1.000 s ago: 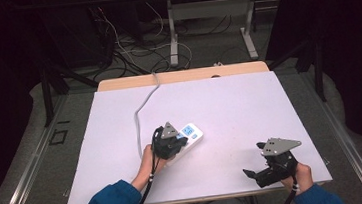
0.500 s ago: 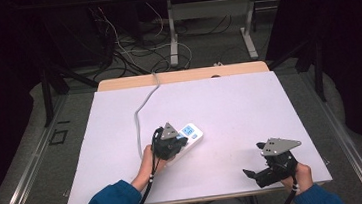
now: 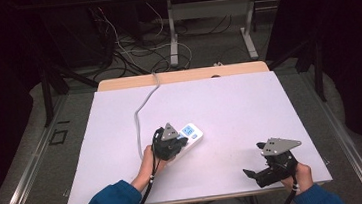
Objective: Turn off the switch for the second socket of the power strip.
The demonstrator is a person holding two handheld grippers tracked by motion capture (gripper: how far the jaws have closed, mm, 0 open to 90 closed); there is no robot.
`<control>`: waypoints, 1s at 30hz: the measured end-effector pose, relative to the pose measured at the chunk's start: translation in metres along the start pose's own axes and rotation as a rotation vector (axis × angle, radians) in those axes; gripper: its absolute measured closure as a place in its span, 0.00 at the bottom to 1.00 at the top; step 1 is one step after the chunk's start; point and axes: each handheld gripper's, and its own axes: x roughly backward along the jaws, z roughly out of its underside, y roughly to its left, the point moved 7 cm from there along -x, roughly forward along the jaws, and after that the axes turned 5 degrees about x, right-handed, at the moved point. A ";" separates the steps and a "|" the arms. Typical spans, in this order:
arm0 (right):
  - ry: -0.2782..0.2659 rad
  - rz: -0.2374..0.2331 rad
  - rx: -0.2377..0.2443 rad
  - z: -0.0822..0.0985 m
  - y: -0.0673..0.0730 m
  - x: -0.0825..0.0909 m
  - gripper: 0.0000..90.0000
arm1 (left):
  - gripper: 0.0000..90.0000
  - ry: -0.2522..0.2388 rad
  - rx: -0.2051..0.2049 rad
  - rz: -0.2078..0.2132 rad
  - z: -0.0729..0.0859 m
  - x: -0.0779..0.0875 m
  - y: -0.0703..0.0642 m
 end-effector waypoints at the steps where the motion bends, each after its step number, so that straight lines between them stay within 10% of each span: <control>1: 0.000 0.001 0.000 0.000 0.000 0.000 0.04 | 1.00 0.000 0.002 0.001 0.000 0.000 0.000; 30: 0.001 0.000 0.003 0.000 0.000 0.000 0.04 | 1.00 0.002 -0.011 -0.008 0.000 -0.001 -0.001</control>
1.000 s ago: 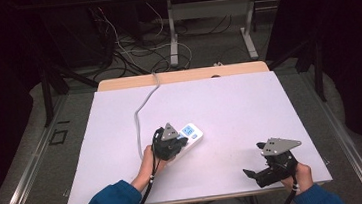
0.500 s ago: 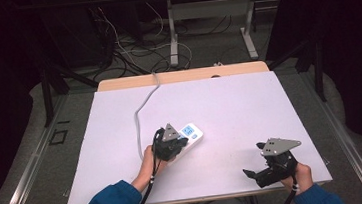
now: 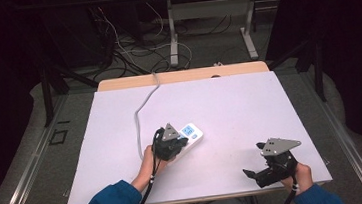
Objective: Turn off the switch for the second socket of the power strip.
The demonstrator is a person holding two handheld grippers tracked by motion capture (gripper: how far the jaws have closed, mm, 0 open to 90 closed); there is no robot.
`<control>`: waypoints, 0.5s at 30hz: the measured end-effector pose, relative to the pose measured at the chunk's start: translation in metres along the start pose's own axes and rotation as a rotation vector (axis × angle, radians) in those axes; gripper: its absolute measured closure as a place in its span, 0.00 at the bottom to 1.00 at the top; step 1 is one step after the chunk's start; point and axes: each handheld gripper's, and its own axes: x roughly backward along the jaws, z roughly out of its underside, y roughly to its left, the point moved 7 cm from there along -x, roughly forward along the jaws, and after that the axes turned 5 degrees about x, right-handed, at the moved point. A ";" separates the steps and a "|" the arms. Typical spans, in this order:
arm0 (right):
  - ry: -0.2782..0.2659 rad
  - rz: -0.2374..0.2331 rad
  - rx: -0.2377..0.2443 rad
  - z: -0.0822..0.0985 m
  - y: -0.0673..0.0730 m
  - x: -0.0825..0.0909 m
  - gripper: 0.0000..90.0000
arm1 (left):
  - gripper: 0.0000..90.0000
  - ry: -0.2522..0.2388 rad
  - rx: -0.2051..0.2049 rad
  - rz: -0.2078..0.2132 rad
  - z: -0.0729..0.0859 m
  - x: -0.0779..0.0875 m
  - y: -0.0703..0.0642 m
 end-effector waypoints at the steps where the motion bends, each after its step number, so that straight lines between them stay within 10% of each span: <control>1: 0.000 0.001 0.002 0.000 0.000 0.000 0.04 | 1.00 0.003 -0.001 -0.002 0.000 0.000 0.000; 15: -0.003 0.002 0.001 0.000 0.000 0.000 0.04 | 1.00 0.016 0.001 -0.003 0.000 0.000 -0.002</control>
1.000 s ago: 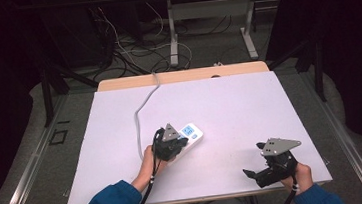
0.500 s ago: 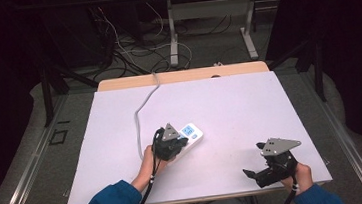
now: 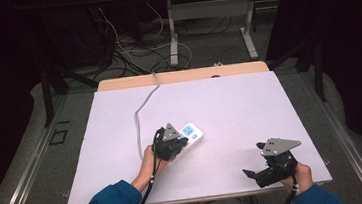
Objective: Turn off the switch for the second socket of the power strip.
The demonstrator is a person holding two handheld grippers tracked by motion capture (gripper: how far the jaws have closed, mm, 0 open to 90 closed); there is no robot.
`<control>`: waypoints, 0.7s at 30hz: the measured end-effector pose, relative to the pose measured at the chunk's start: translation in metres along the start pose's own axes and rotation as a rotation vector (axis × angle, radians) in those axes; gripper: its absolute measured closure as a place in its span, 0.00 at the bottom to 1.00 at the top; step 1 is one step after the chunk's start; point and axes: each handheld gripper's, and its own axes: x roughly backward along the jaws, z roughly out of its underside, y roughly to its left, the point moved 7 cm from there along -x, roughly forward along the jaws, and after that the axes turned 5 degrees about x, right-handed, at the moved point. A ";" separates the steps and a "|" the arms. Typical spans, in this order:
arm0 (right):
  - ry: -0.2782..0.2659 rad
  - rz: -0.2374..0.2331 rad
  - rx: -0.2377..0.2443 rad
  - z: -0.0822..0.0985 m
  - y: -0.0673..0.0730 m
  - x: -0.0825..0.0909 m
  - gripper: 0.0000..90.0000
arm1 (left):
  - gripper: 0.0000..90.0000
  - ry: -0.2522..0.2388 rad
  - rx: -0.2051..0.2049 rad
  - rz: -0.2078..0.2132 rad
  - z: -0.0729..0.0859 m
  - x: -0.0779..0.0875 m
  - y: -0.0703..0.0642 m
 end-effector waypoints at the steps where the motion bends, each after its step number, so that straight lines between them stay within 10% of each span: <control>1: 0.000 0.000 0.001 0.000 0.000 0.000 0.04 | 1.00 0.002 -0.002 -0.003 0.000 0.000 0.000; 21: -0.005 0.001 -0.002 0.000 0.000 0.000 0.04 | 1.00 0.028 -0.031 -0.019 -0.003 0.000 0.000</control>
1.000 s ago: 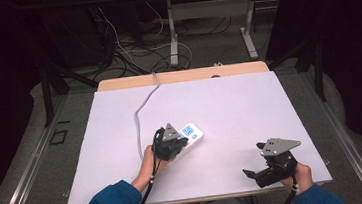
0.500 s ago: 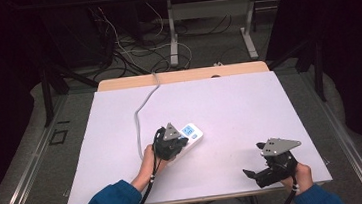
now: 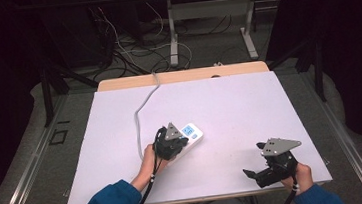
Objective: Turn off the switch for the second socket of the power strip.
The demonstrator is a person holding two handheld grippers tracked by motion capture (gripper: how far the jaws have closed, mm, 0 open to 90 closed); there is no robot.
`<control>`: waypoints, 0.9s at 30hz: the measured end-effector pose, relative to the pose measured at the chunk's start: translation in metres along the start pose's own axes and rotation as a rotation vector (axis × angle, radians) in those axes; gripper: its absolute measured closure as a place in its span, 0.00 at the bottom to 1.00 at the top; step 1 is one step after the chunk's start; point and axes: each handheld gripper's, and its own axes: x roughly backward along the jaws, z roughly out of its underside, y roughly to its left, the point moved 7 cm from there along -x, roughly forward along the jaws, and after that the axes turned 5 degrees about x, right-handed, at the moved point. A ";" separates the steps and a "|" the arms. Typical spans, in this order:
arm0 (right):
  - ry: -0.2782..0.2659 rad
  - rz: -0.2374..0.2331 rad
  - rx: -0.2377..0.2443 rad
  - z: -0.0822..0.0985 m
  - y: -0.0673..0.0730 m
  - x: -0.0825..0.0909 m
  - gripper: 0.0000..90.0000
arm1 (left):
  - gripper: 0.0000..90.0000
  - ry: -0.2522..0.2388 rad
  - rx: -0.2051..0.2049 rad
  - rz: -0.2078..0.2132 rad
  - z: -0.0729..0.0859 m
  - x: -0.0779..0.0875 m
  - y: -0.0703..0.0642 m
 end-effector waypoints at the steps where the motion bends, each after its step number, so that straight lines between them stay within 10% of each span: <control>1: 0.004 -0.003 0.000 0.000 0.000 0.000 0.04 | 1.00 0.002 -0.002 -0.001 0.000 0.000 0.000; 27: 0.005 -0.002 0.002 0.000 0.000 0.000 0.04 | 1.00 -0.004 0.003 0.005 -0.003 0.002 -0.001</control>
